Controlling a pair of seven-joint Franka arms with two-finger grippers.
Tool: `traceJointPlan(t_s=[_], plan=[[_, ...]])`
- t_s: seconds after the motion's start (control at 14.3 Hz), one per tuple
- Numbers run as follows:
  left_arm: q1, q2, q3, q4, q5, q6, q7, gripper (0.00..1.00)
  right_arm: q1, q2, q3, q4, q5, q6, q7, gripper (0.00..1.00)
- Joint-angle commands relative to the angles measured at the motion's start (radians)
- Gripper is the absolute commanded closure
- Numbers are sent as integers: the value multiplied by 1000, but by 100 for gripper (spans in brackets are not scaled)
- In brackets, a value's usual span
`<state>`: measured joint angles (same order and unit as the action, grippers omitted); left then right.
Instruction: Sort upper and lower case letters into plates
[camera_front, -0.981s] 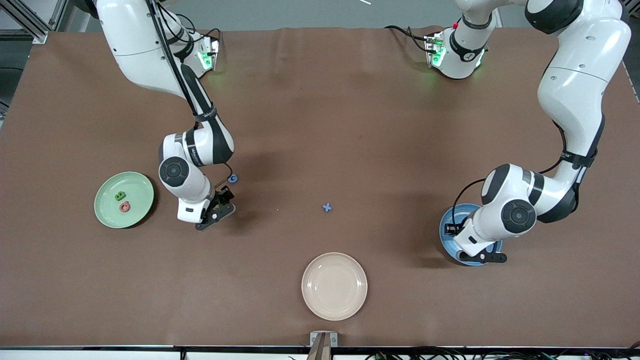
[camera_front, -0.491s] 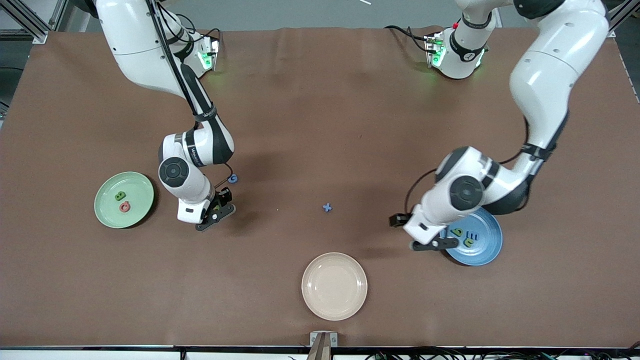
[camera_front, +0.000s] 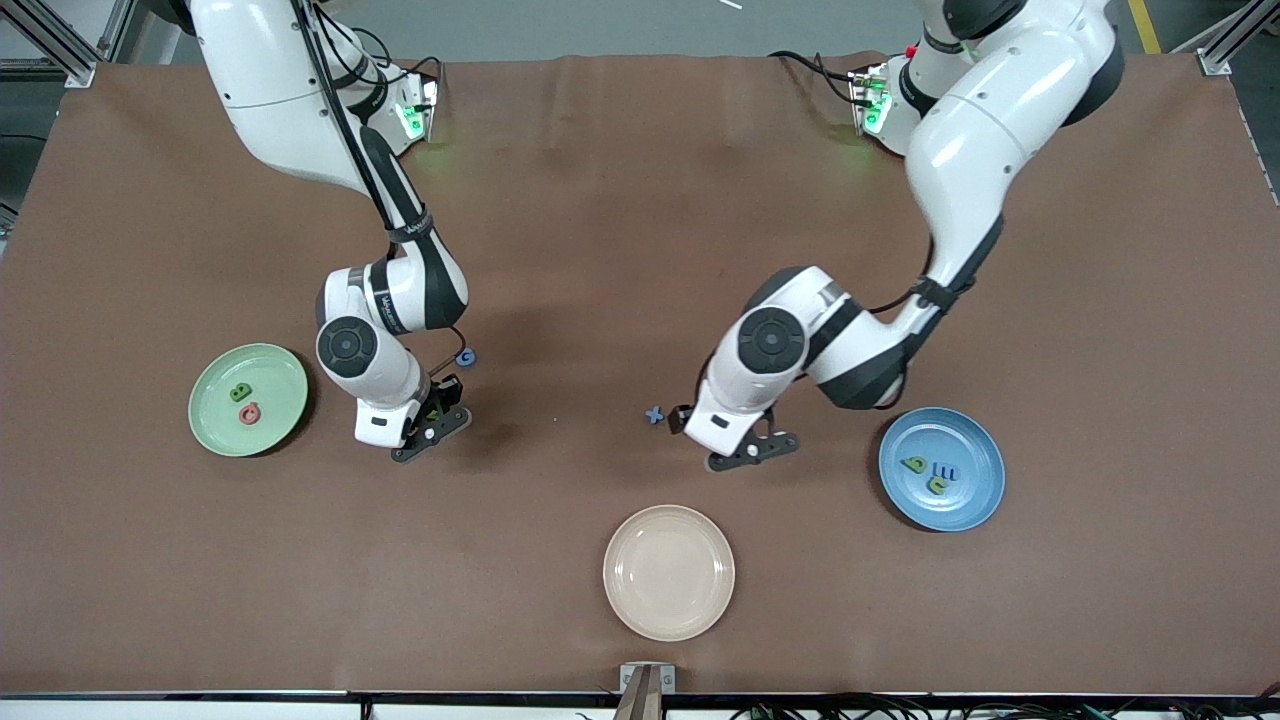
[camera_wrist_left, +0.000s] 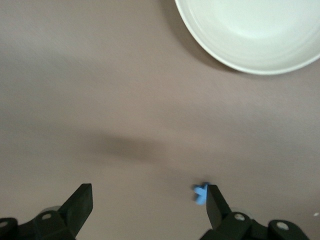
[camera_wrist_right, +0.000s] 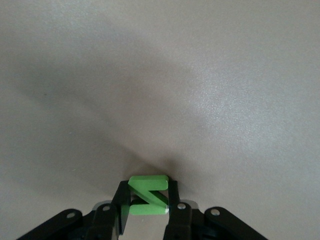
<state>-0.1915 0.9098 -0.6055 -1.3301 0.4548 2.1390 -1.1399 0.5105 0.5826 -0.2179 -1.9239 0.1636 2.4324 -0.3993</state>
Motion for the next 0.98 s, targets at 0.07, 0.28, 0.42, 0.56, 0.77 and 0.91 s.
traceJointPlan(t_s=[0.07,0.28,0.42,0.56,0.77,0.91], plan=[[-185,78,130,109,-21,59,-209,2,-68,-148,-11,42,10,-281,-19,85],[-229,99,161,114,-39,101,-264,14,-212,-205,-11,34,10,-371,-226,85],[-236,107,165,114,-39,104,-264,17,-315,-199,-12,29,8,-360,-376,85],[-258,116,182,117,-39,104,-264,19,-401,-190,-11,29,7,-317,-507,85],[-284,119,219,115,-41,104,-259,22,-478,-123,-11,28,7,-225,-611,85],[-284,121,220,114,-41,104,-258,34,-484,-86,-9,17,10,-187,-613,85]])
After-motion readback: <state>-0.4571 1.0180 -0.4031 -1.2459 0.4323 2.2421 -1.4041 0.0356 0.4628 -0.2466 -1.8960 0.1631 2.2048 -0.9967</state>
